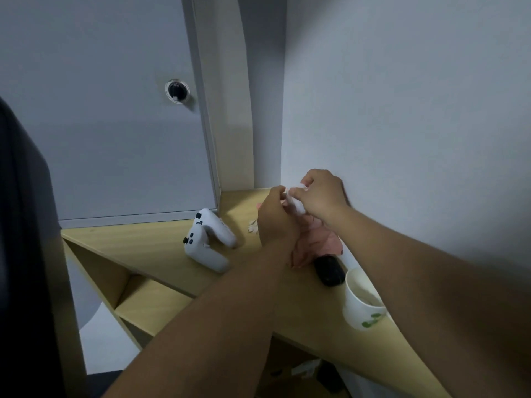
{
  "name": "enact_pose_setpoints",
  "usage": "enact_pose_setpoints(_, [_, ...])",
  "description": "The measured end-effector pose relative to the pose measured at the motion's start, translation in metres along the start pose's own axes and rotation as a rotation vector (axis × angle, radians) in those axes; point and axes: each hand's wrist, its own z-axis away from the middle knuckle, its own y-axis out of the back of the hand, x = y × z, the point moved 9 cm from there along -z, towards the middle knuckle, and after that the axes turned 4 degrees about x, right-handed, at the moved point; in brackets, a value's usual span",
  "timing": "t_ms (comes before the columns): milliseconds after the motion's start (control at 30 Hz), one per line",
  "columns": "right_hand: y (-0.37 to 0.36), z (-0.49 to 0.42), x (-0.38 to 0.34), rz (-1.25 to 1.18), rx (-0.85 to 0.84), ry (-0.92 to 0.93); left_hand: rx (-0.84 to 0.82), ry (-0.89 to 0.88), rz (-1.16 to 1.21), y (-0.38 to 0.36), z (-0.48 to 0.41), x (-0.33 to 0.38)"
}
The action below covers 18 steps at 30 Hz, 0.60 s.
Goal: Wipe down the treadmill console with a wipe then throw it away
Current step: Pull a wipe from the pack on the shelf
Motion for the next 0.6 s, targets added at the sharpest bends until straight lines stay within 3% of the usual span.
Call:
enact_pose_setpoints(100, [-0.001,0.005,0.008,-0.109,0.004,-0.032,0.098,-0.068,-0.031,0.010,-0.007,-0.001])
enact_pose_setpoints(233, [0.008,0.013,0.007,-0.178,0.125,0.008,0.047,-0.212,-0.146,0.001,-0.009,0.010])
enact_pose_setpoints(333, [0.009,0.016,0.008,-0.140,0.157,0.004,0.087,-0.135,-0.179,0.005,-0.017,0.006])
enact_pose_setpoints(467, [0.001,0.016,0.005,-0.032,0.053,0.010,0.161,-0.020,-0.145,0.017,-0.025,-0.003])
enact_pose_setpoints(600, [0.006,0.013,0.000,-0.088,0.080,-0.011,0.146,-0.123,-0.157,0.016,-0.025,0.010])
